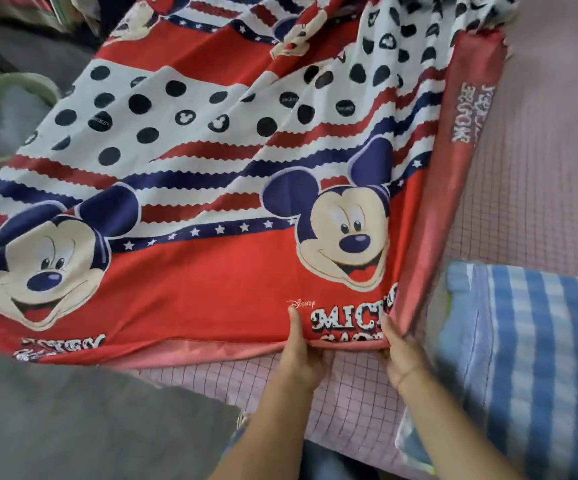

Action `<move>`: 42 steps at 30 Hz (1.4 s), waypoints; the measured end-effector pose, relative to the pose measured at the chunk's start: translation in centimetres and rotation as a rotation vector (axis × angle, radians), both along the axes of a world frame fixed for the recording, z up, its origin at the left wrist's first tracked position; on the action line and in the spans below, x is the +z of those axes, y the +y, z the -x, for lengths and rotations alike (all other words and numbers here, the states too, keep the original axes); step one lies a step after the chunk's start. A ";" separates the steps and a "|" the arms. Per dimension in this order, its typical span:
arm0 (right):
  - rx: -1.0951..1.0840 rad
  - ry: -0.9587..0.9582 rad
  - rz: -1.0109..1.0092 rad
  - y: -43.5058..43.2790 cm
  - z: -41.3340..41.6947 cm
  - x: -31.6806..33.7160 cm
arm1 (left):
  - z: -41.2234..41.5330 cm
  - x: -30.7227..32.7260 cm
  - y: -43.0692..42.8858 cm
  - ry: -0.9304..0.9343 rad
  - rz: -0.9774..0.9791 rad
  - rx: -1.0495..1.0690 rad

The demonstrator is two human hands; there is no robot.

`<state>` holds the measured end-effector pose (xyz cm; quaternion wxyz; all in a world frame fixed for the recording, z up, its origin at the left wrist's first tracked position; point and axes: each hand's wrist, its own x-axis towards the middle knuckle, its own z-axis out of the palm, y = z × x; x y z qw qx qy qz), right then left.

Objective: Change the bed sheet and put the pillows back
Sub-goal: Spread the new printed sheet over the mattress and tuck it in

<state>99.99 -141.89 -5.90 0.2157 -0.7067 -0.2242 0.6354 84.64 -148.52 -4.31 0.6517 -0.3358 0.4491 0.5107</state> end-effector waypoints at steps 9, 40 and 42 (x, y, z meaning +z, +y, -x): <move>0.094 -0.078 0.227 -5.3 -4.6 -6.1 | 0.1 -3.0 -4.9 0.166 0.113 -0.197; -0.070 0.232 -0.033 1.6 3.4 2.0 | 0.5 -2.5 -15.3 0.155 0.140 0.062; -0.061 0.147 -0.104 1.5 3.5 1.9 | 0.7 -2.9 -16.8 0.171 0.149 0.058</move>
